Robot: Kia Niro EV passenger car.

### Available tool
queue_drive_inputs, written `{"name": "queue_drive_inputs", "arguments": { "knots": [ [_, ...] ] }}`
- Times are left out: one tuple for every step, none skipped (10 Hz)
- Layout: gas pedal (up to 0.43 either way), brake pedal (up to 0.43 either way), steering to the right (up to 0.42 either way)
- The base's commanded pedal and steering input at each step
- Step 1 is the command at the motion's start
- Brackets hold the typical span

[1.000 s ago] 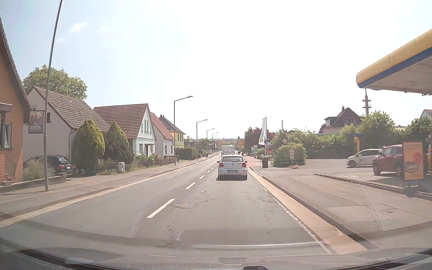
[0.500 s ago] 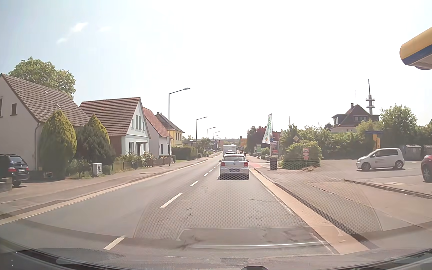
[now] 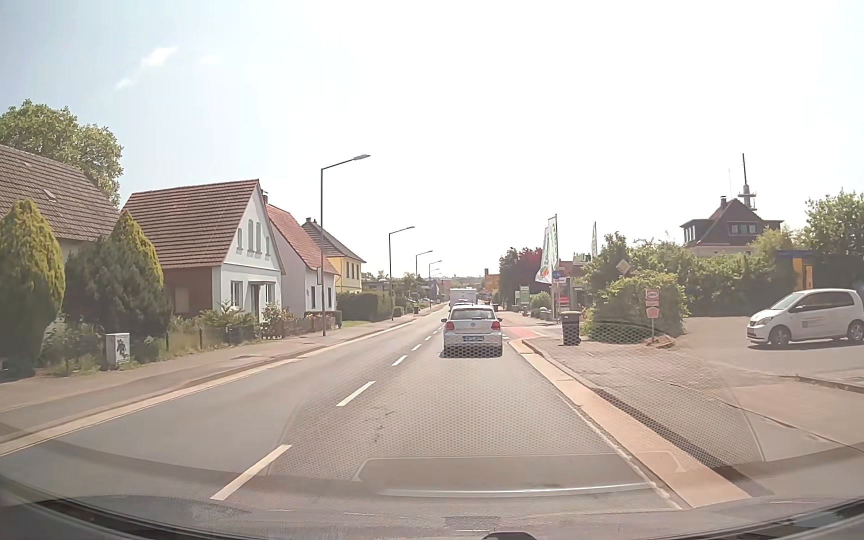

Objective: Follow the waypoints while adhering to traffic rules and regulations

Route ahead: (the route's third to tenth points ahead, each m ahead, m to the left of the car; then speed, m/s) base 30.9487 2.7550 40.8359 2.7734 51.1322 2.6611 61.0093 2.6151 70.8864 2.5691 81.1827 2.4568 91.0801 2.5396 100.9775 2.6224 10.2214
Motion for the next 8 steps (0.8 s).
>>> {"name": "queue_drive_inputs", "arguments": {
  "knots": [
    [0.130, 0.000, -0.005],
    [0.130, 0.000, -0.005],
    [0.130, 0.000, -0.003],
    [0.130, 0.000, -0.002],
    [0.130, 0.000, -0.002],
    [0.130, 0.000, -0.002],
    [0.130, 0.000, -0.002],
    [0.098, 0.000, -0.002]
  ]
}}
